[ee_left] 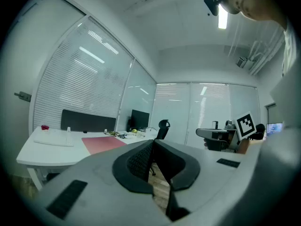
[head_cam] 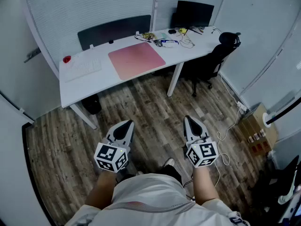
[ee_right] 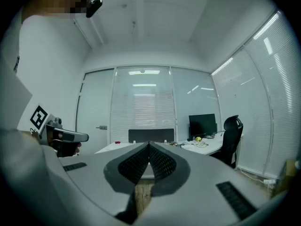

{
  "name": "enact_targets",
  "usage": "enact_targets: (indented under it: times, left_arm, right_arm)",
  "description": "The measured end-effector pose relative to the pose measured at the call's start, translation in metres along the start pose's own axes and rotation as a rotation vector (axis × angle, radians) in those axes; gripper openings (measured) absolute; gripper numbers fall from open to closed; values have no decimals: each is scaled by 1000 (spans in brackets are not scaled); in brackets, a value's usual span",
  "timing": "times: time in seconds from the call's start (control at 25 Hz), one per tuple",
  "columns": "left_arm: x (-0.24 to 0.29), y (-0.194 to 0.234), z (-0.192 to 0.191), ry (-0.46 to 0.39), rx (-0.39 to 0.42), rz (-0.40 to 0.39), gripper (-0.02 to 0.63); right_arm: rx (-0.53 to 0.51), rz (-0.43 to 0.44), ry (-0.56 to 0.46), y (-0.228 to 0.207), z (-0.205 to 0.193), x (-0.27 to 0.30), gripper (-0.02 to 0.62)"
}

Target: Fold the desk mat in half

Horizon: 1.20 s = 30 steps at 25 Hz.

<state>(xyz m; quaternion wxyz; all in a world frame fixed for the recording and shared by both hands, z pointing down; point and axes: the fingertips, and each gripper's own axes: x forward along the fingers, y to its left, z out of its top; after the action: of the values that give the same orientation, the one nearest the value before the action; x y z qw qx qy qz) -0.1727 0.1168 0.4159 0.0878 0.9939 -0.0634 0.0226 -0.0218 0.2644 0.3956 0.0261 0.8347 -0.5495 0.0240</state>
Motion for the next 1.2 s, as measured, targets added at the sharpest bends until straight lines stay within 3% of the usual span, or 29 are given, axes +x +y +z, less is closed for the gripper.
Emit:
enact_targets:
  times: [0.6,1.2]
  left_arm:
    - [-3,0,-5,17,-11,-15,15]
    - [16,43,-6,24,-36,57,15]
  right_arm:
    - [17,-13,20,3,-8,1,51]
    - [24,92,32,10,-11,67,52]
